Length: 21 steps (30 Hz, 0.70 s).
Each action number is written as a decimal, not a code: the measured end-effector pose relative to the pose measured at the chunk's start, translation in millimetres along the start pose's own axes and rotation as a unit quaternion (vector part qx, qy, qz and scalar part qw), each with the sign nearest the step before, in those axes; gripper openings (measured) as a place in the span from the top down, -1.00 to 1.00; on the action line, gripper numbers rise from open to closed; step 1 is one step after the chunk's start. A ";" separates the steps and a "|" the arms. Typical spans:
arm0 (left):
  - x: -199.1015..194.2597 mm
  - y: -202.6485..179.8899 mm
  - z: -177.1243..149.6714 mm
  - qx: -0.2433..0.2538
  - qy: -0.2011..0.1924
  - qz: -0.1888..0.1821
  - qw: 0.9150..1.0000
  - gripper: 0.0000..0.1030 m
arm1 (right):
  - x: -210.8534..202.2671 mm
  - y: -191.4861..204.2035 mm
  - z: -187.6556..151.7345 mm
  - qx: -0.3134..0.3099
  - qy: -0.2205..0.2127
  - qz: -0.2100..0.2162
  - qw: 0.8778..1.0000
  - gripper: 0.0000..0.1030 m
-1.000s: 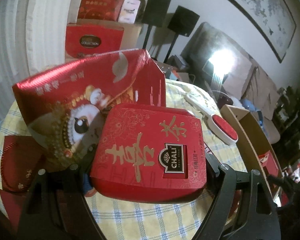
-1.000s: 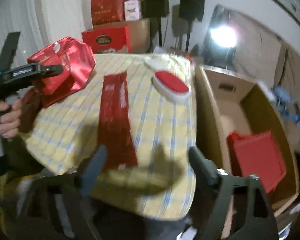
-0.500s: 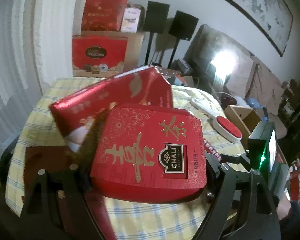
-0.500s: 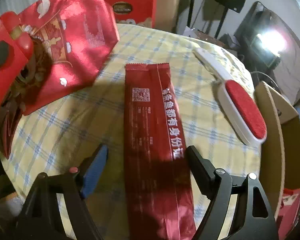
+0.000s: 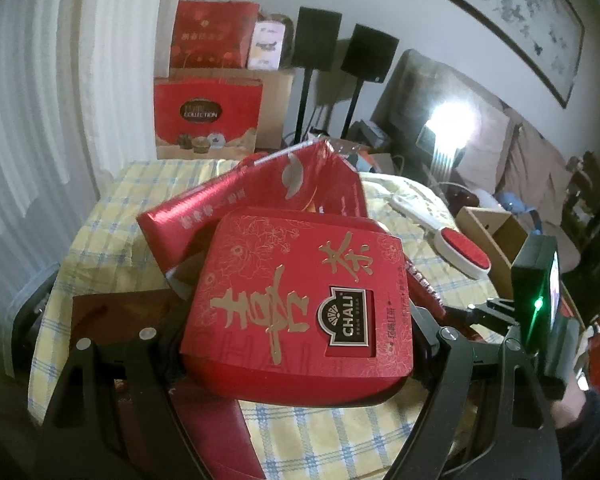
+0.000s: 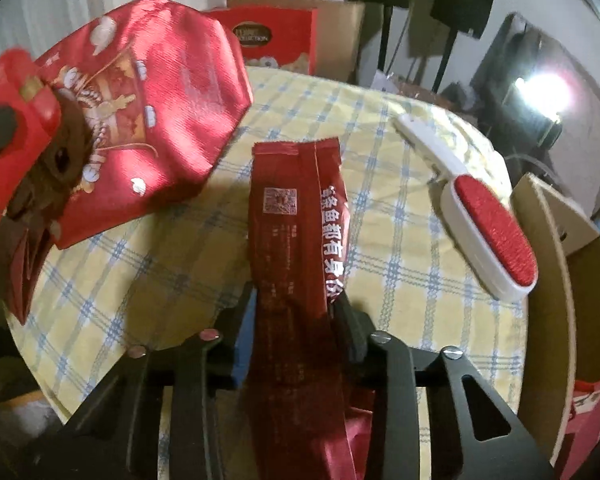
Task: Organize objects
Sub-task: 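Lift the CHALI box with the left tool while the right tool lifts the sachet upright, then carry the CHALI box with the left tool while the right tool carries the sachet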
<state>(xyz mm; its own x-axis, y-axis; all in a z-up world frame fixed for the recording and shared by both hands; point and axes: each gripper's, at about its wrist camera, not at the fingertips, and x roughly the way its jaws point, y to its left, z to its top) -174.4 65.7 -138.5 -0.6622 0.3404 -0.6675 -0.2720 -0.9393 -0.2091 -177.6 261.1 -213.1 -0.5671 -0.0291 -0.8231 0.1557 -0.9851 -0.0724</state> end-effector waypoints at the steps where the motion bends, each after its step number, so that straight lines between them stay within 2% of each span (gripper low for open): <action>1: -2.0 -1.4 0.6 0.002 -0.003 0.000 1.000 -0.58 | -4.8 0.8 -1.4 0.001 -0.010 -0.006 1.000 0.49; 3: -5.2 -3.4 2.1 0.004 -0.007 0.000 1.000 -0.58 | -12.5 -2.3 -2.6 0.009 -0.025 -0.005 1.000 0.59; 9: -7.9 -5.3 4.7 -0.007 -0.010 -0.008 1.000 -0.58 | -58.7 -25.2 -7.5 0.046 -0.088 0.020 0.995 0.61; 12: -9.0 -9.0 3.6 -0.013 -0.013 -0.005 1.000 -0.58 | -88.3 -45.6 -13.0 0.078 -0.133 0.048 0.987 0.61; 16: -9.4 -21.3 3.0 -0.011 -0.012 -0.007 1.000 -0.58 | -123.4 -70.1 -22.0 0.109 -0.182 0.057 0.976 0.61; 21: -10.9 -42.4 2.7 -0.006 -0.019 -0.002 1.000 -0.58 | -154.5 -94.5 -40.9 0.116 -0.215 0.065 0.968 0.61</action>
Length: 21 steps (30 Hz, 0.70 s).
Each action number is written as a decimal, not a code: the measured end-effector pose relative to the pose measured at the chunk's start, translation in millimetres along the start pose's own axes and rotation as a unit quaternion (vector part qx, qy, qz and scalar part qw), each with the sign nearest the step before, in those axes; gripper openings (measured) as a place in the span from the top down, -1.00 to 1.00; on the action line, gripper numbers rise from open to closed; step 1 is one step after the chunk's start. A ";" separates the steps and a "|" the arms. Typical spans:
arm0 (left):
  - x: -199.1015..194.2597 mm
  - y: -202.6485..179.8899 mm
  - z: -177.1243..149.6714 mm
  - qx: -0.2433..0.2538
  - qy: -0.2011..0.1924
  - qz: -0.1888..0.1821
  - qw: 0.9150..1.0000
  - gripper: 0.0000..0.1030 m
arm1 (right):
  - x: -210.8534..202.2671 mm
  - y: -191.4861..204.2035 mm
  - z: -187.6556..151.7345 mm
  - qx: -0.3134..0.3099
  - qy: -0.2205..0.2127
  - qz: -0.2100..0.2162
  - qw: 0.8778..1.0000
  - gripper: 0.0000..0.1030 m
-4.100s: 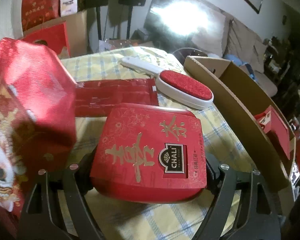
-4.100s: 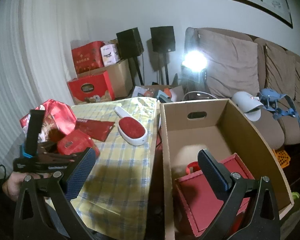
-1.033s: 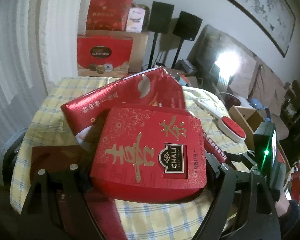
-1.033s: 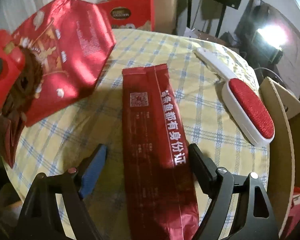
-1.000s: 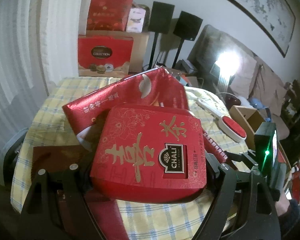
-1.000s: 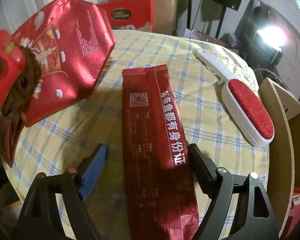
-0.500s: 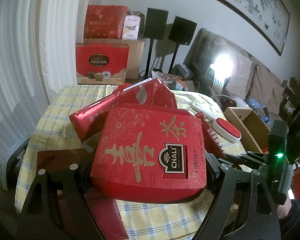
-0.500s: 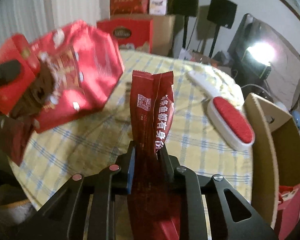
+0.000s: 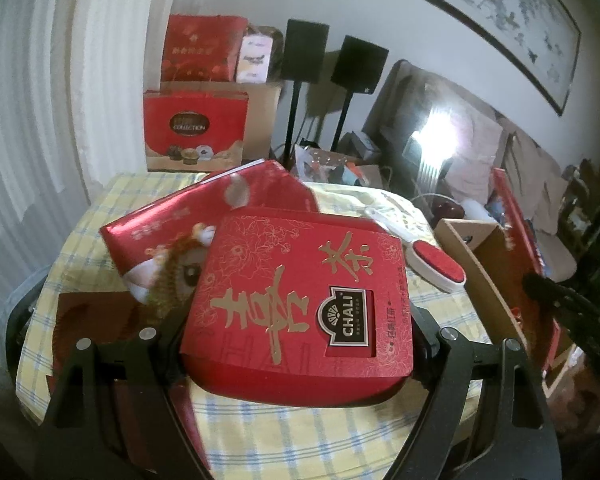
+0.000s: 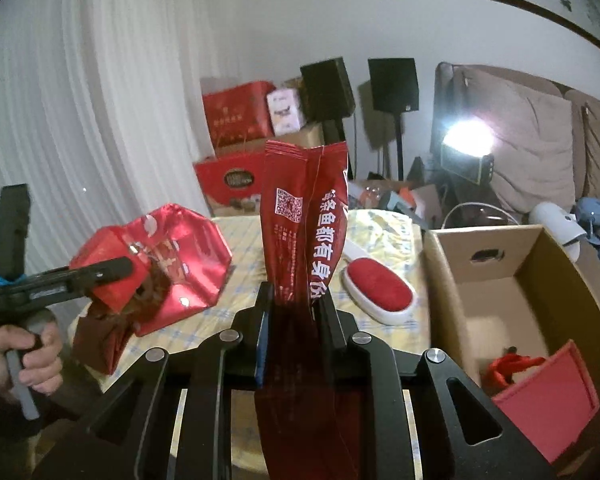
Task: Organize objects
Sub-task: 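Carry the CHALI box with the left tool while the right tool carries the sachet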
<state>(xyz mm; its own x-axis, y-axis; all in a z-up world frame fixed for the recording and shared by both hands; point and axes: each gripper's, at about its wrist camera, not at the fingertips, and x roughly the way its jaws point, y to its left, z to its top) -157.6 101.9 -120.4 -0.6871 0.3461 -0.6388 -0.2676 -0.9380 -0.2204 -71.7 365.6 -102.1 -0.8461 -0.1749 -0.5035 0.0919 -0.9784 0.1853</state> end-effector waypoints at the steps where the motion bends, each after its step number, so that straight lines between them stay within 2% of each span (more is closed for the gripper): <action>1: -1.3 -4.6 0.0 0.001 -0.003 0.000 1.000 -0.58 | -8.2 -3.7 -0.4 0.002 -0.005 0.005 1.000 0.61; 3: -5.5 -13.5 2.1 0.006 -0.011 0.002 1.000 -0.58 | -21.5 -10.7 -2.2 0.003 -0.015 0.011 1.000 0.61; 8: -15.0 -32.3 8.4 0.003 -0.034 -0.004 0.999 -0.58 | -43.9 -18.7 -7.6 -0.011 -0.023 -0.011 1.000 0.61; 11: -15.8 -47.4 6.7 0.004 -0.033 -0.030 0.999 -0.58 | -55.7 -19.5 -9.5 -0.025 -0.029 -0.008 0.999 0.61; 14: -18.0 -61.7 0.3 0.014 -0.035 -0.047 0.998 -0.58 | -63.0 -23.5 -8.2 -0.036 -0.037 -0.022 0.998 0.60; 17: -13.2 -76.9 -1.7 0.034 -0.026 -0.038 0.998 -0.58 | -68.2 -31.2 -6.5 -0.017 -0.035 -0.009 0.999 0.60; 21: -8.2 -85.6 3.2 0.020 -0.017 -0.023 0.999 -0.58 | -73.4 -34.0 -5.1 -0.018 -0.039 -0.008 0.999 0.60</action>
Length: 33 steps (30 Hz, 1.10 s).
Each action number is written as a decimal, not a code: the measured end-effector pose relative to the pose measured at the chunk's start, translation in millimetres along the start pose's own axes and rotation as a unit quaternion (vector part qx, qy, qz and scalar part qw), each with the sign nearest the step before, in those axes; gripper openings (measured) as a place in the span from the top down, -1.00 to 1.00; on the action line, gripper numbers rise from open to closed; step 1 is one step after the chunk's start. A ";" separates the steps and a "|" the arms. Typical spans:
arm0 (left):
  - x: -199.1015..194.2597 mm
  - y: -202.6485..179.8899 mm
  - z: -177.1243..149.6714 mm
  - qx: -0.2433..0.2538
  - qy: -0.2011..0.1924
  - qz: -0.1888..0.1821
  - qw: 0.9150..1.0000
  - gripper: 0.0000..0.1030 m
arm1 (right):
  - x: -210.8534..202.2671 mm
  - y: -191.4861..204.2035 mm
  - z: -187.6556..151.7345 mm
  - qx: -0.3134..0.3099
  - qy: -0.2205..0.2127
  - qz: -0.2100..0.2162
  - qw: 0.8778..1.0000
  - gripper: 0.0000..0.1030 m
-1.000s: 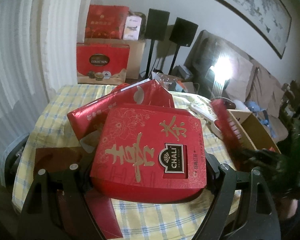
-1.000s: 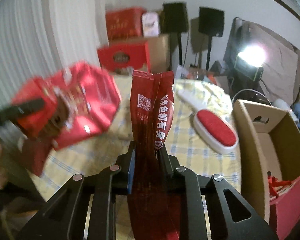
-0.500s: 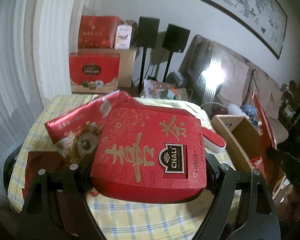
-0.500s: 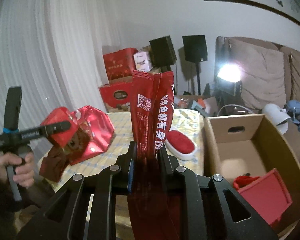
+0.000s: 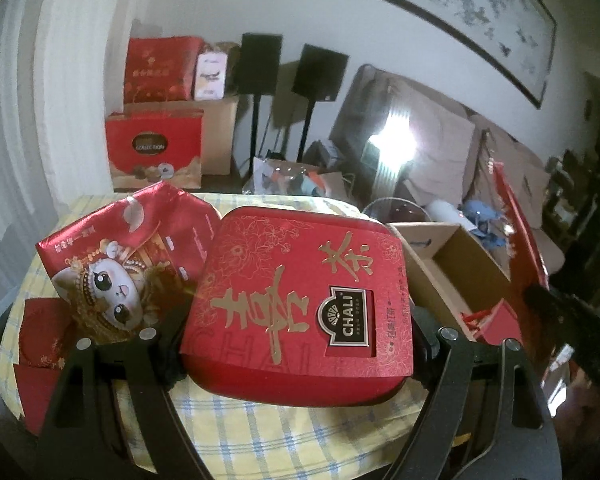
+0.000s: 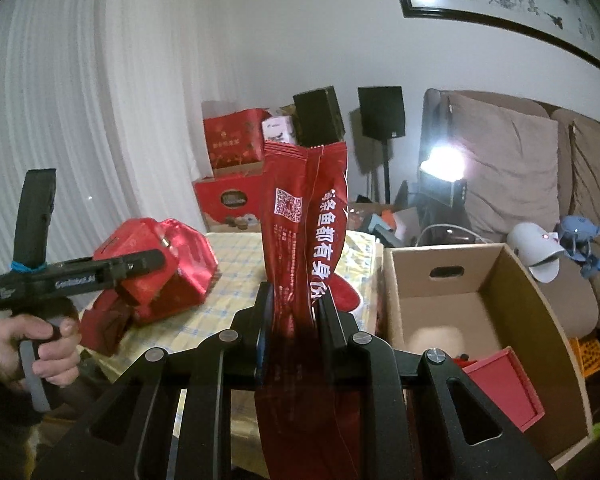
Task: Organize objects
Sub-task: 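Carry the CHALI box with the left tool while the right tool carries the sachet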
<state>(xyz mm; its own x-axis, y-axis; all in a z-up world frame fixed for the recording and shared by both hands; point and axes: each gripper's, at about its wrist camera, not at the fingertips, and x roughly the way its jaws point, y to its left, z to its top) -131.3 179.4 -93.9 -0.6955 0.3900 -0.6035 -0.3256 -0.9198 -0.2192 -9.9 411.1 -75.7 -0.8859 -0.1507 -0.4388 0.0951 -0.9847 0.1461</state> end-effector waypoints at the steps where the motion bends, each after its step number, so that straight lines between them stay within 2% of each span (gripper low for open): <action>1: 0.4 -2.0 1.2 -0.004 0.000 0.002 1.000 -0.58 | -1.5 -2.8 0.2 0.002 -0.001 -0.003 1.000 0.60; 8: 2.5 -18.1 2.6 0.003 -0.007 0.015 1.000 -0.58 | -6.2 -19.9 -0.3 0.004 -0.004 -0.041 0.999 0.60; 16: 8.5 -29.6 4.7 0.006 -0.014 0.035 0.999 -0.58 | -4.4 -37.2 -3.3 0.024 0.006 -0.046 0.999 0.60; 33: 12.7 -45.6 6.5 0.016 -0.002 0.022 1.000 -0.58 | -7.6 -57.5 -0.5 0.044 0.007 -0.073 0.996 0.59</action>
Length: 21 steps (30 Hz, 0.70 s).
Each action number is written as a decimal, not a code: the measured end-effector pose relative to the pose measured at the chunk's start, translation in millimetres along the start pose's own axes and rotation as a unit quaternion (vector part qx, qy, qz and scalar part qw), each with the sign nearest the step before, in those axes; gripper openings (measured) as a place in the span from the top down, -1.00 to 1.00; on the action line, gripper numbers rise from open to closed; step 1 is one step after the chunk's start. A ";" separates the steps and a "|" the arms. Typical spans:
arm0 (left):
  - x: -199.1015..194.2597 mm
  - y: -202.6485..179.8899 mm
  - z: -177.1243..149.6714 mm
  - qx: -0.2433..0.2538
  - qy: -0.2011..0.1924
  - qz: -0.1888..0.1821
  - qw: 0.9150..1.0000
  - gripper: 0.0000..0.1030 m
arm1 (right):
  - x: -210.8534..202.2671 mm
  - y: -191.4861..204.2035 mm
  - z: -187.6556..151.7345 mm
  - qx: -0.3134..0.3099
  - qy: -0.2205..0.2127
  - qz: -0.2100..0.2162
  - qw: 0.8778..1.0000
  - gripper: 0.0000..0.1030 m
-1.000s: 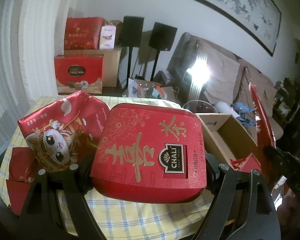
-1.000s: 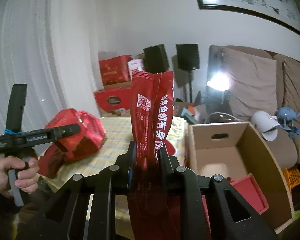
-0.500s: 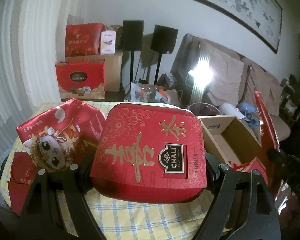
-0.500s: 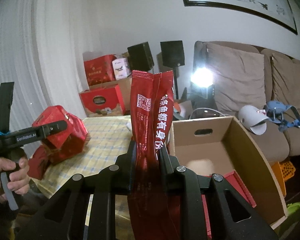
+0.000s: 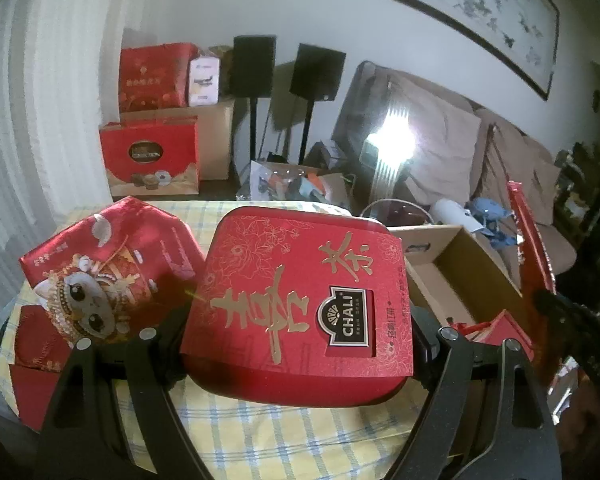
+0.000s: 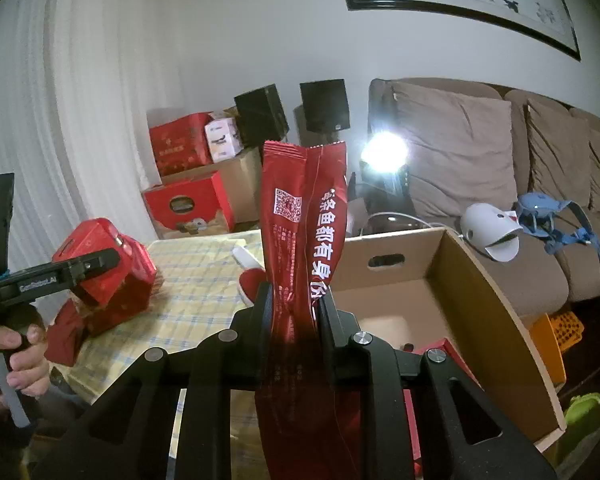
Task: Organize objects
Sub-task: 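Carry the CHALI box with the left tool while the right tool carries the sachet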
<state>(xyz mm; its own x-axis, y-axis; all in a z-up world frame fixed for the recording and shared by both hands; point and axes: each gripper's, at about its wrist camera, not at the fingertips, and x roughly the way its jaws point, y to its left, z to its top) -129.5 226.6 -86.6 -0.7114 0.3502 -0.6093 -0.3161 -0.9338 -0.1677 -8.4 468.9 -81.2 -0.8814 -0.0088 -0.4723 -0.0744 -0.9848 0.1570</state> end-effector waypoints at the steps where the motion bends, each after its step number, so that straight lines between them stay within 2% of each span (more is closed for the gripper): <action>1: -0.3 -1.6 0.2 0.002 -0.001 0.000 1.000 -0.58 | 0.1 -0.9 0.0 0.000 0.001 -0.001 1.000 0.59; 21: 4.4 -19.3 3.5 0.010 0.001 -0.007 1.000 -0.58 | -3.1 -15.4 3.3 0.004 -0.003 -0.017 1.000 0.59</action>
<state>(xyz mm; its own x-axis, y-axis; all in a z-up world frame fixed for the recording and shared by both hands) -128.7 246.4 -83.4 -0.7052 0.3639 -0.6086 -0.3387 -0.9269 -0.1617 -6.1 484.7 -79.2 -0.8809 0.0258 -0.4726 -0.1081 -0.9831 0.1479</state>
